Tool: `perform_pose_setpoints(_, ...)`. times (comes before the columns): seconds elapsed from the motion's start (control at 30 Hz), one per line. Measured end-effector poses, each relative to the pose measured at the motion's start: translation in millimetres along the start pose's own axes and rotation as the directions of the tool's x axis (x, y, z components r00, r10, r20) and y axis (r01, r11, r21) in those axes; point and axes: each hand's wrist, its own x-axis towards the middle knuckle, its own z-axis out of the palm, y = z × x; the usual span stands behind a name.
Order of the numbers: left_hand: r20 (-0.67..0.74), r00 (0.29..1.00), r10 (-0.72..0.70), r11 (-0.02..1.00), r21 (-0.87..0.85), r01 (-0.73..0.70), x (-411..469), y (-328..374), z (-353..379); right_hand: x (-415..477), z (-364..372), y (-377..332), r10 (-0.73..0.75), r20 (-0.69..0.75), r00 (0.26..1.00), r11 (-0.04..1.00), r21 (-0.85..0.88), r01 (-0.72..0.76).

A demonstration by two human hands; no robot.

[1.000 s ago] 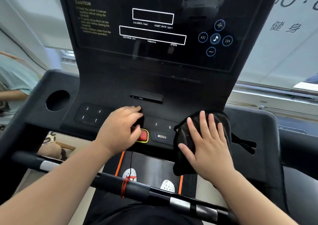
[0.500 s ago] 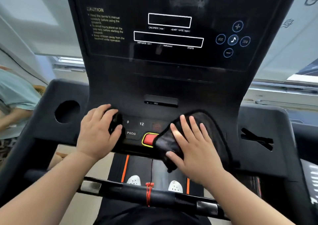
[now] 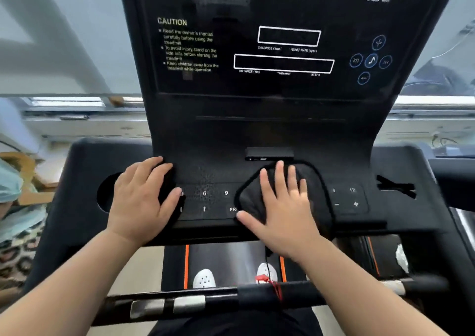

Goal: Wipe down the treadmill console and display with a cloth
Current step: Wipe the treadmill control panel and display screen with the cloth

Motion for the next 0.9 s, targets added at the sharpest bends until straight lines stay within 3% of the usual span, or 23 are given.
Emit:
perform_pose_setpoints(0.17, 0.018, 0.999, 0.044, 0.999, -0.017, -0.044, 1, -13, 0, -8, 6, -14, -0.215, 0.078, 0.973, 0.975, -0.032, 0.218)
perform_pose_setpoints(0.23, 0.015, 0.999, 0.051, 0.998, -0.041, -0.051, 3, -14, 0, -11, 2, 3, -0.153, 0.043, 0.987, 0.987, -0.048, 0.155)
perform_pose_setpoints(0.37, 0.023, 0.999, 0.045, 0.991, -0.124, -0.041, 1, -18, 2, -7, -7, 7, 0.123, 0.035, 0.992, 0.991, -0.060, -0.121)
perform_pose_setpoints(0.43, 0.018, 0.999, 0.048, 0.984, -0.172, -0.044, 2, -20, 2, -2, -6, -15, 0.144, 0.023, 0.989, 0.989, -0.036, -0.143)
perform_pose_setpoints(0.53, -0.003, 0.999, 0.049, 0.968, -0.246, -0.048, 3, -23, 1, 4, 4, -57, -0.058, -0.006, 0.998, 0.998, -0.022, 0.058)
perform_pose_setpoints(0.63, -0.033, 0.999, 0.024, 0.936, -0.350, -0.034, 4, -27, -1, 6, 21, -104, -0.350, -0.025, 0.937, 0.937, -0.001, 0.350)
perform_pose_setpoints(0.73, -0.059, 0.998, 0.013, 0.911, -0.411, -0.037, 3, -31, -2, 2, 31, -120, -0.457, -0.047, 0.888, 0.889, -0.026, 0.456)
perform_pose_setpoints(0.8, -0.080, 0.997, 0.004, 0.891, -0.452, -0.040, 2, -32, -1, 1, 32, -108, -0.423, -0.059, 0.904, 0.906, -0.026, 0.423)
perform_pose_setpoints(0.9, -0.110, 0.993, -0.031, 0.863, -0.505, -0.029, 0, -33, -1, 7, 27, -83, -0.193, -0.094, 0.977, 0.981, -0.051, 0.188)
